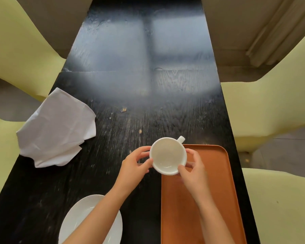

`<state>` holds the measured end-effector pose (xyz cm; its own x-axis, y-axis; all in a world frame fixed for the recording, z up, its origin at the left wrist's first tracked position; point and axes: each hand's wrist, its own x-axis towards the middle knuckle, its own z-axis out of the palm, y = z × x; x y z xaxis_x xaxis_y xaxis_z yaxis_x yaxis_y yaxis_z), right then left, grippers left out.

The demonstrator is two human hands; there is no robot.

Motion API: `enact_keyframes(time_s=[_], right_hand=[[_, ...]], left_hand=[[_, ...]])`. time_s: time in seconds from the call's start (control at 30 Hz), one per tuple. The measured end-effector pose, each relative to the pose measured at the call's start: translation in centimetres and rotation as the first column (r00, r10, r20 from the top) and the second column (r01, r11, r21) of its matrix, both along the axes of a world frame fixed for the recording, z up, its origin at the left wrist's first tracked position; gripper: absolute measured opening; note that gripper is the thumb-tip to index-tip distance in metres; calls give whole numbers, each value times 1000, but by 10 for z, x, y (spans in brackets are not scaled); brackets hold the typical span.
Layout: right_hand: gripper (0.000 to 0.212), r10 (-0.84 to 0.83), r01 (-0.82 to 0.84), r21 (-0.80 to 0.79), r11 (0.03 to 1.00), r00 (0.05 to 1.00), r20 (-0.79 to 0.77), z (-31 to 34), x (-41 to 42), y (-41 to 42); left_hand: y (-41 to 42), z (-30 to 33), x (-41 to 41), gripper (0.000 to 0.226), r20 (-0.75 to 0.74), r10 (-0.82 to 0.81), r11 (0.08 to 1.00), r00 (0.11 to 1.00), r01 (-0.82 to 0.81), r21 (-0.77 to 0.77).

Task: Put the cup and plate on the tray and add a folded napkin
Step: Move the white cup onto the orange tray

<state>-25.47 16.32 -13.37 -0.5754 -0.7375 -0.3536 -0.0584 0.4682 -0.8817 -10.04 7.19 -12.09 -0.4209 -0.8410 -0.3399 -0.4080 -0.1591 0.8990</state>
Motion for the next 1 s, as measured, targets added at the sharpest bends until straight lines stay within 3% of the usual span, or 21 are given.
enact_keyframes(time_s=[0.27, 0.67, 1.0], right_hand=[[46, -61, 61, 1, 998, 998, 22, -19, -34, 20], [52, 16, -16, -8, 1000, 1000, -23, -24, -42, 21], [42, 70, -70, 8, 998, 987, -142, -16, -37, 28]], left_hand=[[13, -24, -40, 37, -42, -27, 1000, 999, 27, 7], [25, -37, -44, 44, -56, 23, 1000, 998, -23, -13], [23, -35, -42, 37, 26, -32, 997, 999, 34, -64]])
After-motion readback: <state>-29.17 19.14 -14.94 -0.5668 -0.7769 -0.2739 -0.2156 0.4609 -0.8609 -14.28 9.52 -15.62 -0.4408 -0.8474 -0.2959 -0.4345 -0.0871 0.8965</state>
